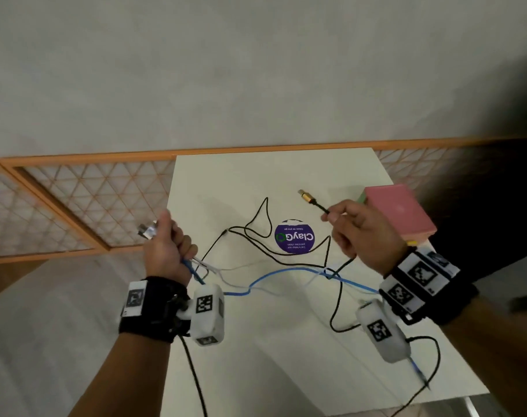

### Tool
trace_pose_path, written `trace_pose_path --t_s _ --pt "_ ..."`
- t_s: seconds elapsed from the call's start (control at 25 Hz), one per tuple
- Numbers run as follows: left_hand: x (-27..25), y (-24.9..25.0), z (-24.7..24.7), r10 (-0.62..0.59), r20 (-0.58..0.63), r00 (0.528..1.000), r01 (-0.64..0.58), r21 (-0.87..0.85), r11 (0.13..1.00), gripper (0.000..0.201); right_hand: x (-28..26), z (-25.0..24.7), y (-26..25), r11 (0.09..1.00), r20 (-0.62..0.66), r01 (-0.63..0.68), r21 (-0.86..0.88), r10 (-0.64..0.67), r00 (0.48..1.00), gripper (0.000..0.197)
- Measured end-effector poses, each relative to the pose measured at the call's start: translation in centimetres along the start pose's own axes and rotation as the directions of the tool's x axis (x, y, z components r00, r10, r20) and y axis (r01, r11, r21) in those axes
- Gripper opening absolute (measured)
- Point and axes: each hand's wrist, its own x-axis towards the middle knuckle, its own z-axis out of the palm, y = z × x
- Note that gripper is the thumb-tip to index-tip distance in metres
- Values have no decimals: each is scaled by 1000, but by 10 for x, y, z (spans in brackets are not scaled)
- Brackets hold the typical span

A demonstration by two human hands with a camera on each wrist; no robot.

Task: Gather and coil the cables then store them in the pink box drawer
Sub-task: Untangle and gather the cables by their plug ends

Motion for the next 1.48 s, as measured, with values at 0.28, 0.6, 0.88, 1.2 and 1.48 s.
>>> trace_pose_path --t_s 0.28,0.6,0.88,1.2,1.48 --pt "-38 -48 50 -166 264 950 96 259 961 29 12 95 29 975 153 73 -211 -41 987 10" --pt "-38 -47 45 -88 236 968 8 319 948 34 3 104 44 944 248 153 -292 -80 965 29" --pt "-2 -4 21 88 5 996 -88 63 994 40 -16 39 117 860 197 -86 -503 211 957 21" --pt "29 31 -4 157 -126 980 -166 -66 984 40 -34 -29 185 550 87 -176 -817 418 904 49" --pt "30 16 -15 110 -96 989 -113 -35 993 45 -87 -67 231 474 -29 -261 -841 442 896 35"
